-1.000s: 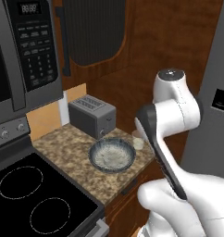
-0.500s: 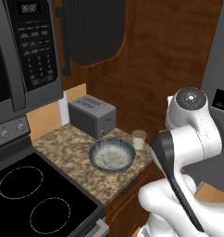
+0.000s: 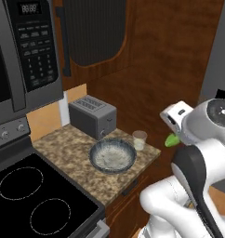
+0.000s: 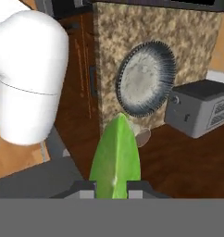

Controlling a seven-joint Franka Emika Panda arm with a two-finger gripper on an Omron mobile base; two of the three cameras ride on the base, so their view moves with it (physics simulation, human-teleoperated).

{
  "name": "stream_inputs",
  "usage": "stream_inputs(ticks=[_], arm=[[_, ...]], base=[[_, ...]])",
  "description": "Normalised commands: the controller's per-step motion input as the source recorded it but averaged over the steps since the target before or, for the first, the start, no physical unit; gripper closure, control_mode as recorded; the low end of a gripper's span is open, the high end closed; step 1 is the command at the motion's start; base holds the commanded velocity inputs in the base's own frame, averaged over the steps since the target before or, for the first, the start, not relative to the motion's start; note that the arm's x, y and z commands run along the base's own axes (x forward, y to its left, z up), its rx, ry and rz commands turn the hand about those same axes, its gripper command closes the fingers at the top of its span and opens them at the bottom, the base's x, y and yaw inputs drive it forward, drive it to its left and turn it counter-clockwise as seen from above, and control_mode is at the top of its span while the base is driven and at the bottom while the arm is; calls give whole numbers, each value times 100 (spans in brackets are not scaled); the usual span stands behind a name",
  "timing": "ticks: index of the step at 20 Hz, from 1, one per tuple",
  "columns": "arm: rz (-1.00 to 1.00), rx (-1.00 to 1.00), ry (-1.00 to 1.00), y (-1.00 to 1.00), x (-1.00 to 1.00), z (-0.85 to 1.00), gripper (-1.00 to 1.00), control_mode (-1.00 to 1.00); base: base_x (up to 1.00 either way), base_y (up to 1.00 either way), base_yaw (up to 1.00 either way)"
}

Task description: Grab a lemon wedge from the fridge and one ice cube from the ice bowl, and put them in the glass of lemonade.

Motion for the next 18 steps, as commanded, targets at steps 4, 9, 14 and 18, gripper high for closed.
stream_inputs(ticks=[4, 9, 14, 18], arm=[[49, -63, 20, 0, -1, 1, 100, -100], [37, -63, 13, 0, 12, -6, 100, -100], [10, -33, 0, 0, 24, -17, 100, -100], [0, 0, -1, 0, 3, -2, 100, -100]], base=[[0, 0, 0], [0, 0, 0], [0, 0, 0], [0, 0, 0]])
